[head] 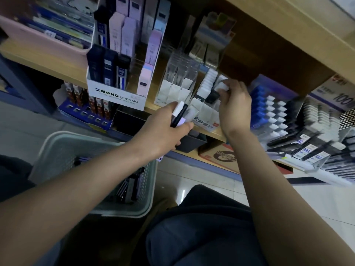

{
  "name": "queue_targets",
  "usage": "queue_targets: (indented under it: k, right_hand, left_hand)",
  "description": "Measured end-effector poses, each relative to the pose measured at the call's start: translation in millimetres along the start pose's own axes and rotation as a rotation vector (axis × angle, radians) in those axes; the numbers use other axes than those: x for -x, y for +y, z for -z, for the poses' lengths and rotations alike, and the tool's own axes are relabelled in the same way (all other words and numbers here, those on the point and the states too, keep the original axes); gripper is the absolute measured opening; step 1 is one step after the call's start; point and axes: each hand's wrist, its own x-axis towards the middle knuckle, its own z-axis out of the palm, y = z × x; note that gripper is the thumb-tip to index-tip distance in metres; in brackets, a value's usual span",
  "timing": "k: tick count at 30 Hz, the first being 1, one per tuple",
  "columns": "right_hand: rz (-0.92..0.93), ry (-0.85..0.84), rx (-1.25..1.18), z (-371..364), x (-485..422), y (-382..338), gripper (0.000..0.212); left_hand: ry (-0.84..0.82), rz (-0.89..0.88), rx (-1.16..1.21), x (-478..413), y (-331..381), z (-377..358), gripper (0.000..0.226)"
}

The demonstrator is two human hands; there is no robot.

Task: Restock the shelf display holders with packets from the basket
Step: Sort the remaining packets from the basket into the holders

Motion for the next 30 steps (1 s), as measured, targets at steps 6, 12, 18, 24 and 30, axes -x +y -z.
queue_targets:
  k: [6, 12, 18, 24, 30]
  right_hand:
    - [-0.037, -0.022, 0.040, -7.0, -5.1, 3.7, 0.017]
    - [-0.058, 0.033, 0.127, -8.5, -9.8, 3.1, 0.026]
    - [-0.106, 0.005, -0.110, 9.5, 0.5, -29.5, 0.016]
    - [-0.205, -0.622, -0.354, 31.0, 32.8, -64.5, 0.029]
    - [-0.302, -0.405, -0.552, 38.2, 27.2, -63.8, 0.016]
  left_hand:
    - [-0.006, 0.017, 0.041, -2.7, 2.5, -0.5, 0.008]
    - [-0.025, 0.039, 0.093, -0.5, 5.9, -4.1, 0.003]
    - [-0.007, 0.139, 0.144, -2.1, 2.3, -0.2, 0.021]
    - [-0.004, 0.112, 0.156, -1.3, 6.5, 2.1, 0.028]
    - [0.045, 0.190, 0.252, 0.9, 8.7, 10.6, 0.010]
